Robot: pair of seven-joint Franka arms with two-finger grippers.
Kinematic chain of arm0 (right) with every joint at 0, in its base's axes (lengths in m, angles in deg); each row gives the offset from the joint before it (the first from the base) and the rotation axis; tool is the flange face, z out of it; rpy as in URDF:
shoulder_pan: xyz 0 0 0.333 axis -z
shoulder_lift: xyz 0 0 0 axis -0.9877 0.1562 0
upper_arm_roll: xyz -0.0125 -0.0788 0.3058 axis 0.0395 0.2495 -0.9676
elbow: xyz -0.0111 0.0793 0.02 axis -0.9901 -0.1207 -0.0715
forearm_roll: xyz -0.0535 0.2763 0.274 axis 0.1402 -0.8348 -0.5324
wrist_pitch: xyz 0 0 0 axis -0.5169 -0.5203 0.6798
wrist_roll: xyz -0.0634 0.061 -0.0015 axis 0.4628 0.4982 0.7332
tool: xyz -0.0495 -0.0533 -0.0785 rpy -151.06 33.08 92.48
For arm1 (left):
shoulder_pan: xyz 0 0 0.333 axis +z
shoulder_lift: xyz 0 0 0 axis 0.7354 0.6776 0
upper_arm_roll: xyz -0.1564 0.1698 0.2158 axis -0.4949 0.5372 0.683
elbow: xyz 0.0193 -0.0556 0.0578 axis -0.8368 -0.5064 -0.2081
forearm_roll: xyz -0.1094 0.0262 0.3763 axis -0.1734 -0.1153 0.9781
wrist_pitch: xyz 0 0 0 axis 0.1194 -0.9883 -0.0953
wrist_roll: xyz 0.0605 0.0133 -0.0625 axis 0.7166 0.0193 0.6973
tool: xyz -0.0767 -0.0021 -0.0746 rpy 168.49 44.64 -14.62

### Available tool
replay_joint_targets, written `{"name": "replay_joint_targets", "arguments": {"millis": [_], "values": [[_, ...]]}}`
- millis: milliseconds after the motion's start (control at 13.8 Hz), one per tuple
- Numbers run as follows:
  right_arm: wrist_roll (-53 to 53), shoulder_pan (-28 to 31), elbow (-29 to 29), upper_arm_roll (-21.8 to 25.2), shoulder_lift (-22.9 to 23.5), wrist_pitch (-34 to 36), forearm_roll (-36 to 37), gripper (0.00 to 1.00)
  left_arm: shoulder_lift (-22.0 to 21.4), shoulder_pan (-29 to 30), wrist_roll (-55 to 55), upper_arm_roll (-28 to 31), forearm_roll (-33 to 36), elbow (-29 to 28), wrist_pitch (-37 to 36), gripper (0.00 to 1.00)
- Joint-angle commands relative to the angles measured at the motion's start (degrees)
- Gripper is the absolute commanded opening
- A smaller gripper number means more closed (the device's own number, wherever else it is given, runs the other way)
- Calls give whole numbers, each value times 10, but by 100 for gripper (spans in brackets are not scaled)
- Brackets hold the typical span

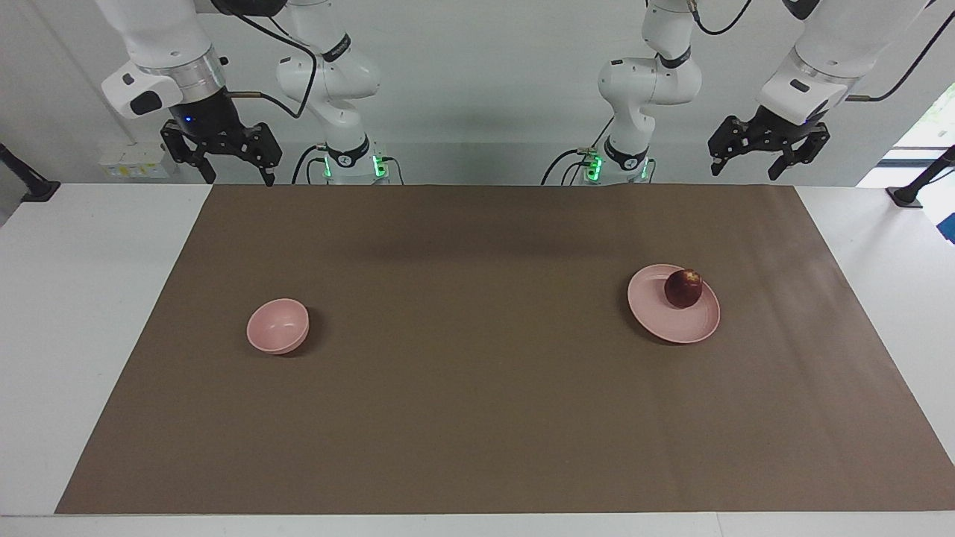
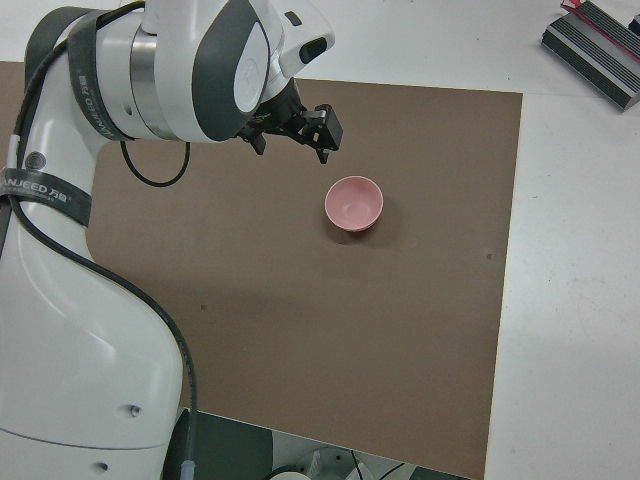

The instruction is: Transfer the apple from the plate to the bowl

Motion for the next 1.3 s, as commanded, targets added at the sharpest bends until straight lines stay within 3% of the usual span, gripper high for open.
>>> {"name": "replay_joint_targets", "arguments": {"millis": [0,1227], "values": [[16,9,8,-3,-8,-9,-11,100,-5,1,-4,1,6,-6,-6,100],[16,9,8,-3,-8,-9,-11,100,-5,2,-1,9,6,-4,-9,100]]}}
